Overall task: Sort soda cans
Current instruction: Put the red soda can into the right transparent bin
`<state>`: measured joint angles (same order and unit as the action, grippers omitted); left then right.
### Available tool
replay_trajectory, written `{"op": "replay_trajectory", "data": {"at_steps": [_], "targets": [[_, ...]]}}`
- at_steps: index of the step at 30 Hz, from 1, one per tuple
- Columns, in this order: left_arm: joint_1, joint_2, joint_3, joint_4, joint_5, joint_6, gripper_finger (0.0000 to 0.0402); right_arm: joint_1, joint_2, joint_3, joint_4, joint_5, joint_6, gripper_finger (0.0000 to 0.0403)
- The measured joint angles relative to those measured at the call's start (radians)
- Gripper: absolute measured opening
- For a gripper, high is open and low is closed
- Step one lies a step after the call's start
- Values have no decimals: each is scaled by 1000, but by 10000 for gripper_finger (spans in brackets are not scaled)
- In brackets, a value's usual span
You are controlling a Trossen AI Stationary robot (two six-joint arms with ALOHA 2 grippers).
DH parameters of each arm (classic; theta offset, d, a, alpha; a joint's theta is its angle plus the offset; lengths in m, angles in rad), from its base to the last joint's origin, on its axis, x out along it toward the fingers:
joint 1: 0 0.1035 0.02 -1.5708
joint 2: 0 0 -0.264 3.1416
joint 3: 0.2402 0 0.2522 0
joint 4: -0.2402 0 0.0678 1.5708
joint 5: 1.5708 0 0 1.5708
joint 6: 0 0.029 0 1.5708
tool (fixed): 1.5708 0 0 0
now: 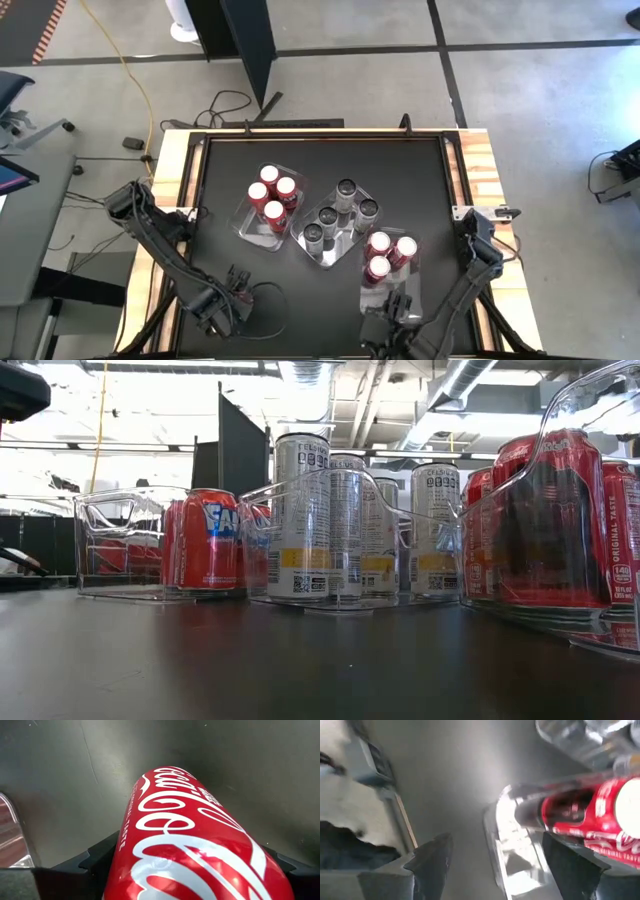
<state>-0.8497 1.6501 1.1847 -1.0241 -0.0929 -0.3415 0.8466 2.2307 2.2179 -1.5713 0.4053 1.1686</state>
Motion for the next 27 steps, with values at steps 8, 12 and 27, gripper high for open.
{"op": "replay_trajectory", "data": {"at_steps": [8,12,27], "targets": [[5,0,0,2,11,2,300,-48,1,-118,5,-97,-21,301],[5,0,0,3,20,-6,300,-74,1,-170,70,-177,-87,291],[5,0,0,2,23,-12,300,-216,1,-243,446,-279,-245,29]]}}
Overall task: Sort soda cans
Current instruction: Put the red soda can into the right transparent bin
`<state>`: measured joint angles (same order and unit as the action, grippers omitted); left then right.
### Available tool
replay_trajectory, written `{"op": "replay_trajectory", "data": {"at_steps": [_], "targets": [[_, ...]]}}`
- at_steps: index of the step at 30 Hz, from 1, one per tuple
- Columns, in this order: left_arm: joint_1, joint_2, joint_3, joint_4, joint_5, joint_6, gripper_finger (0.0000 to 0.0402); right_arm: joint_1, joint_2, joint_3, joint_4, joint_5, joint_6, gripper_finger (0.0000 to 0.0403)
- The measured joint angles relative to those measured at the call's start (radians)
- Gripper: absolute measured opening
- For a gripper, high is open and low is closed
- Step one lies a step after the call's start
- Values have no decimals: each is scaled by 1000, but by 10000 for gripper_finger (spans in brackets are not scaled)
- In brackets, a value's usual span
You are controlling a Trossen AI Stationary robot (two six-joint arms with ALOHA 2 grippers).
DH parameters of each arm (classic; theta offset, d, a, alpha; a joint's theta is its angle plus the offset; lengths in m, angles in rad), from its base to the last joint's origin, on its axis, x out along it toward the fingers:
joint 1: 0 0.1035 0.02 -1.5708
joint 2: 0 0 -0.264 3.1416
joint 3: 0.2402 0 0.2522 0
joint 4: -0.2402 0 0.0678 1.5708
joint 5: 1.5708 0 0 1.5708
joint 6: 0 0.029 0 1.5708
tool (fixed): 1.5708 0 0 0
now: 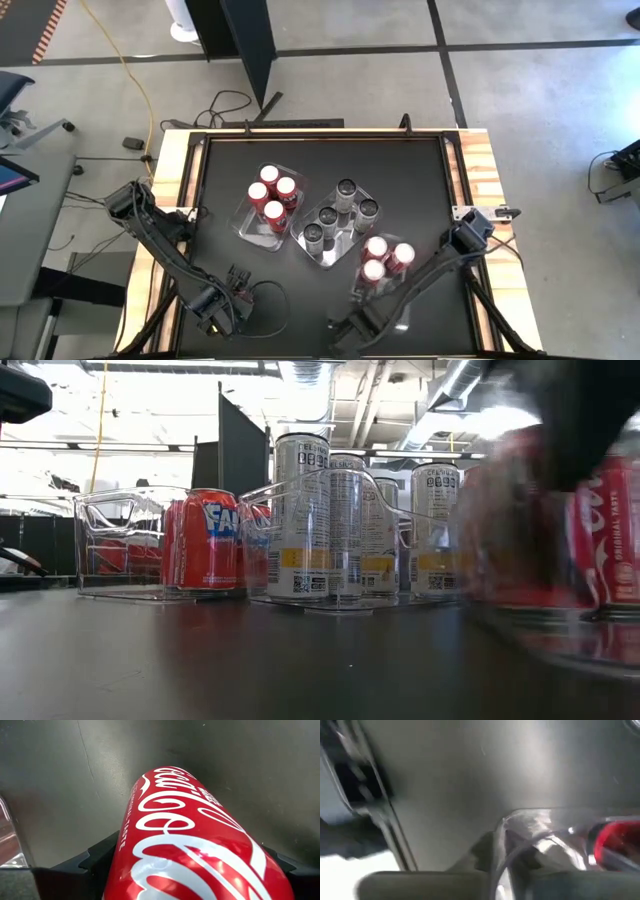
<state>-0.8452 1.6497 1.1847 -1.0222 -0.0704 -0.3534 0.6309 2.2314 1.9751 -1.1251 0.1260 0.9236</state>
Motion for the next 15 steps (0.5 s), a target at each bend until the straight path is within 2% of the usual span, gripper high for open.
{"op": "replay_trajectory", "data": {"at_steps": [2,5,15], "targets": [[0,0,0,0,0,0,300,-16,0,0,5,-1,-5,14],[0,0,0,0,2,0,300,-39,0,-1,31,-3,-12,20],[0,0,0,-1,10,2,300,-187,0,-2,267,1,42,4]]}}
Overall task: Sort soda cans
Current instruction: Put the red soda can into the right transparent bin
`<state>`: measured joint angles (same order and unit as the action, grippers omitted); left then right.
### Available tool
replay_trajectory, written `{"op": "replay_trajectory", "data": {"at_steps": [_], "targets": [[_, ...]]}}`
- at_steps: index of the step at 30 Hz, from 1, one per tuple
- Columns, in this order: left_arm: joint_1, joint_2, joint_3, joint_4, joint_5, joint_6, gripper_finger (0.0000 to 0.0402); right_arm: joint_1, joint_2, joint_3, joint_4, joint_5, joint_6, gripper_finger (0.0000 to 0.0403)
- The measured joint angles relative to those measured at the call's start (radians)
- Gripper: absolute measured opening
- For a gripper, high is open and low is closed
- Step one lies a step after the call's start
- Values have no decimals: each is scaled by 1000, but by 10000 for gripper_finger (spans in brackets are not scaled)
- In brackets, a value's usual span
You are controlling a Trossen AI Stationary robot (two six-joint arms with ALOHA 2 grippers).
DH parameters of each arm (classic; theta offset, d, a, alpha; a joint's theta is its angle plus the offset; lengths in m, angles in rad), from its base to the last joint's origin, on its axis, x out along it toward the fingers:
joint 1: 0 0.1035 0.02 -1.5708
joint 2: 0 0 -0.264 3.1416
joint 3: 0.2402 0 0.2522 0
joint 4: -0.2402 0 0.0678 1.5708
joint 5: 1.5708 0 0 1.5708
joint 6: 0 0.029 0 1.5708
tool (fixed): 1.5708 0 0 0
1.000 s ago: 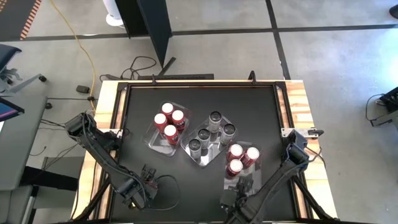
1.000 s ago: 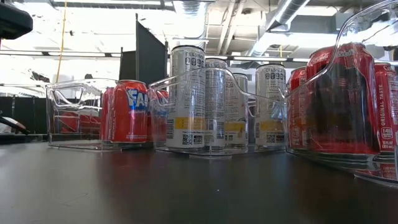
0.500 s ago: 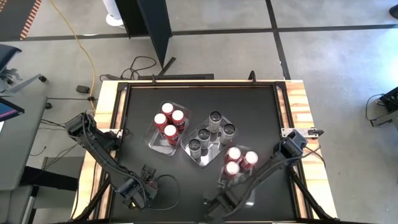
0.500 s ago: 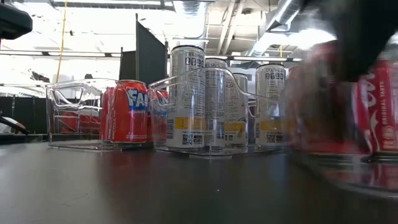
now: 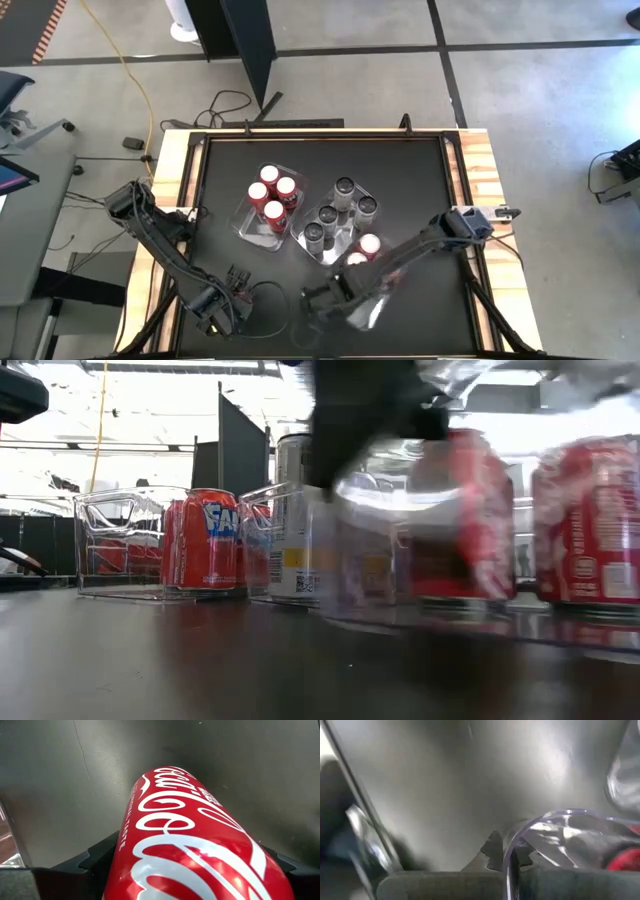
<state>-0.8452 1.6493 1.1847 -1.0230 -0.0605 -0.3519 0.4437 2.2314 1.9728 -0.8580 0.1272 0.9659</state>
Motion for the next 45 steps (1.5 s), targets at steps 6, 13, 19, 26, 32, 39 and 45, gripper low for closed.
{"op": "replay_trajectory", "data": {"at_steps": [6,13,19,26,32,39,45], "targets": [[0,0,0,0,-1,15,300,-57,-1,1,161,-1,10,3],[0,0,0,0,-1,20,300,-85,-2,2,219,1,9,33],[0,0,0,0,-3,21,300,-86,-2,2,227,2,-5,70],[0,0,0,0,-3,18,300,-72,-1,2,227,8,-40,111],[0,0,0,0,-3,10,300,-57,0,3,197,8,-47,159],[0,0,0,0,-3,8,300,-45,0,4,177,8,-45,188],[0,0,0,1,-2,7,300,-31,0,4,152,5,-53,200]]}}
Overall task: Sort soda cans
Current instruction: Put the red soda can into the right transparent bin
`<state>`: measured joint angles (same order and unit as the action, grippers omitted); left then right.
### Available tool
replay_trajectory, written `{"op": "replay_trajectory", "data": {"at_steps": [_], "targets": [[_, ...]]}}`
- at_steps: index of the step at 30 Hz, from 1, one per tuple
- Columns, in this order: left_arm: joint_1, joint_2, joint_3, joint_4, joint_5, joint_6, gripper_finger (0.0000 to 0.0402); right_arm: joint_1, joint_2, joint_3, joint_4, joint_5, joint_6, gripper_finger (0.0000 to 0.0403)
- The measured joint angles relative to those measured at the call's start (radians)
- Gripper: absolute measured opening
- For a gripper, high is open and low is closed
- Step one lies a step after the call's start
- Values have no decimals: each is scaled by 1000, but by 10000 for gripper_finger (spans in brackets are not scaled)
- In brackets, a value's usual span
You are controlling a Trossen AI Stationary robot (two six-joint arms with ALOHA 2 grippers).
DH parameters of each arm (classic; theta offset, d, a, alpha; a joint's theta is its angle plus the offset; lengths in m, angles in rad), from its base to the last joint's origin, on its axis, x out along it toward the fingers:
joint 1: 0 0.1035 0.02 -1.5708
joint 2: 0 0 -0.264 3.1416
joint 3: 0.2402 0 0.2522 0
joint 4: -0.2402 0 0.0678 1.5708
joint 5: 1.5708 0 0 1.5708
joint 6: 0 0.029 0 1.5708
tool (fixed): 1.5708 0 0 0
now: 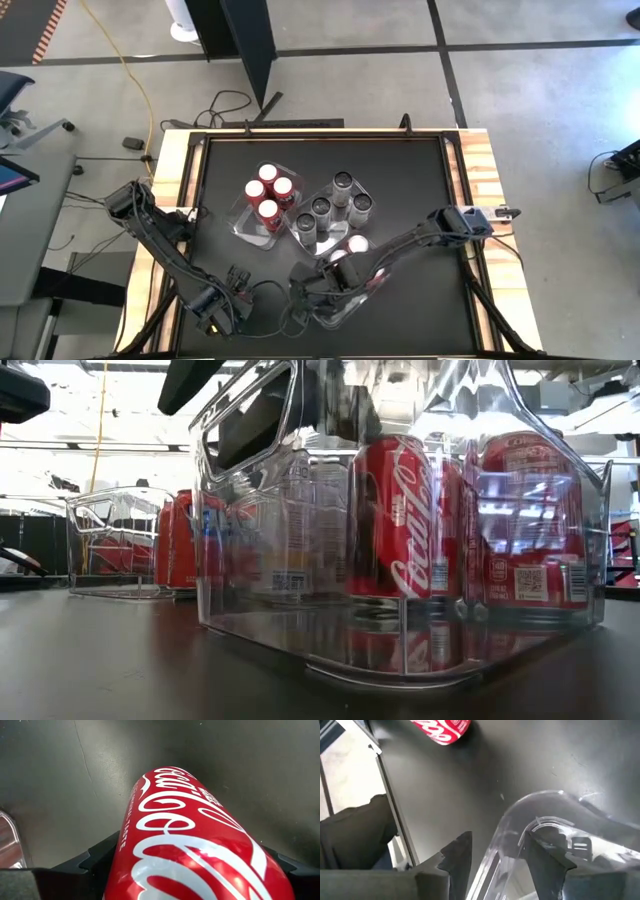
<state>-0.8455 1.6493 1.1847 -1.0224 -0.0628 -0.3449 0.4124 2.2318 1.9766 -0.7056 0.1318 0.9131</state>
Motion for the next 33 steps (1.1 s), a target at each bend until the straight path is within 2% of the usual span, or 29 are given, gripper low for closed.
{"op": "replay_trajectory", "data": {"at_steps": [9,22,33], "targets": [[0,0,0,1,0,-7,300,24,0,0,-43,-3,-23,232],[0,-8,0,33,0,-8,300,73,-32,-2,-109,-2,-148,235],[17,-145,14,45,-73,-50,300,114,-108,-2,-133,36,-233,235]]}}
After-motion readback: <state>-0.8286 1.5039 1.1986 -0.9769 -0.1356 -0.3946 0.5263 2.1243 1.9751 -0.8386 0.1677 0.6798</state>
